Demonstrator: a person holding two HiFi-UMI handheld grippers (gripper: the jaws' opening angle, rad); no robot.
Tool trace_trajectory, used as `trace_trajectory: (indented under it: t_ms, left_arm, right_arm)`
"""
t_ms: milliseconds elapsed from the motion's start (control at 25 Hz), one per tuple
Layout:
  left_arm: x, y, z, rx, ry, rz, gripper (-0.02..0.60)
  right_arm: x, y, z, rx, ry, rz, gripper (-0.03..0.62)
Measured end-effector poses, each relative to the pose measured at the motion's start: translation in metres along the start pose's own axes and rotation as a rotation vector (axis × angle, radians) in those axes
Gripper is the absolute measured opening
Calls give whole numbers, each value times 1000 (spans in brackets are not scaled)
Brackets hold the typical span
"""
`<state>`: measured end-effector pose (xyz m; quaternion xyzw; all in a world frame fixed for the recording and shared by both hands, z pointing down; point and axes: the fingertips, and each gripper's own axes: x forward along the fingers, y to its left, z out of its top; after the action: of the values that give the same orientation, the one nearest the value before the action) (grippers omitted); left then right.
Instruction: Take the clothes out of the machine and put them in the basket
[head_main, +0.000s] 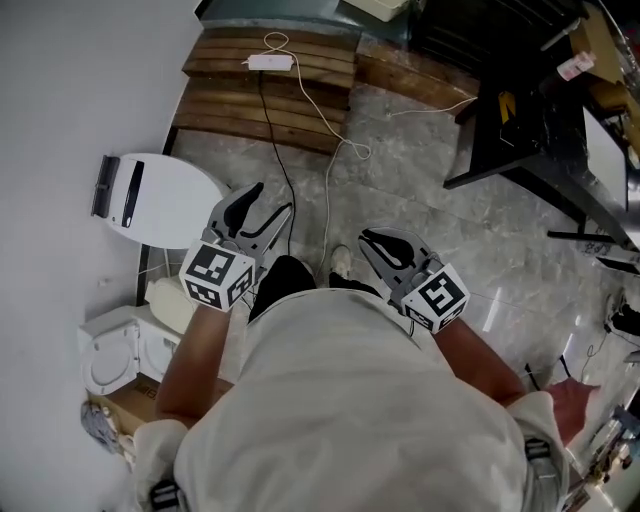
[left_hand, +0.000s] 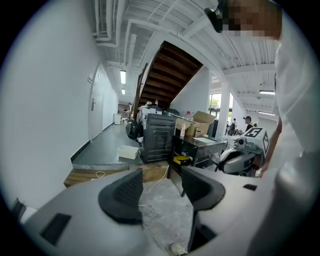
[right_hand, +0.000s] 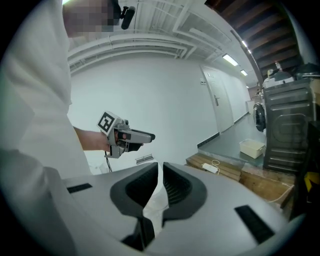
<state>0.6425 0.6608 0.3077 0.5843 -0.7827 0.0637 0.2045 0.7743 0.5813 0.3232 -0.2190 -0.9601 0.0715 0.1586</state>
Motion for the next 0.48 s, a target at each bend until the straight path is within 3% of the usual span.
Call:
trace_trajectory:
  t_ms: [280,480]
  left_arm:
    - [16,18,15,-7,12,57,253]
    - [28,54,28,-22,-10,70,255]
  right_arm:
    - [2,-24,-12,53,-5,7,14]
    - [29,-42,-2,36,5,-3,14]
